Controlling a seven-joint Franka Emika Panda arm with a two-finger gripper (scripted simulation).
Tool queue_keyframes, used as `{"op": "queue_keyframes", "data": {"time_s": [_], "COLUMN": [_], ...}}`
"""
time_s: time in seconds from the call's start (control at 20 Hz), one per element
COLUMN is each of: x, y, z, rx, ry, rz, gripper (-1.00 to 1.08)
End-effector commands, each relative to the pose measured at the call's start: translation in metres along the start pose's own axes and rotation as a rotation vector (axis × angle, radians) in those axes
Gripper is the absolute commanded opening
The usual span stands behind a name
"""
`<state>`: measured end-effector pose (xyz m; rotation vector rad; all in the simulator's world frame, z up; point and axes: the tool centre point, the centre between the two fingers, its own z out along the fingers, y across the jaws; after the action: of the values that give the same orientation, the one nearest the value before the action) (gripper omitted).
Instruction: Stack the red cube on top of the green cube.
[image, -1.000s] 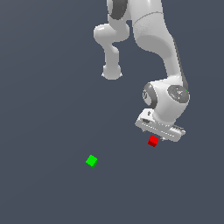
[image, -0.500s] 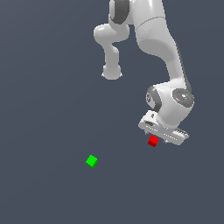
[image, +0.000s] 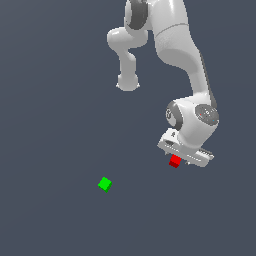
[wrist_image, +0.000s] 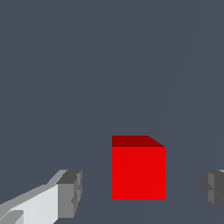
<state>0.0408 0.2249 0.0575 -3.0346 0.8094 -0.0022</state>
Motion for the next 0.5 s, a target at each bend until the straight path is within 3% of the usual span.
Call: {"op": "queue_keyframes", "data": {"time_s": [0.0,0.45], "x": [-0.001,0.0], "y": [0.001,0.001], "z": [0.013,0.038], "rx": [-0.001,-0.001], "ry": [-0.001,-0.001], "rz": [0.0,0.0], "gripper": [1.0,1.0]}}
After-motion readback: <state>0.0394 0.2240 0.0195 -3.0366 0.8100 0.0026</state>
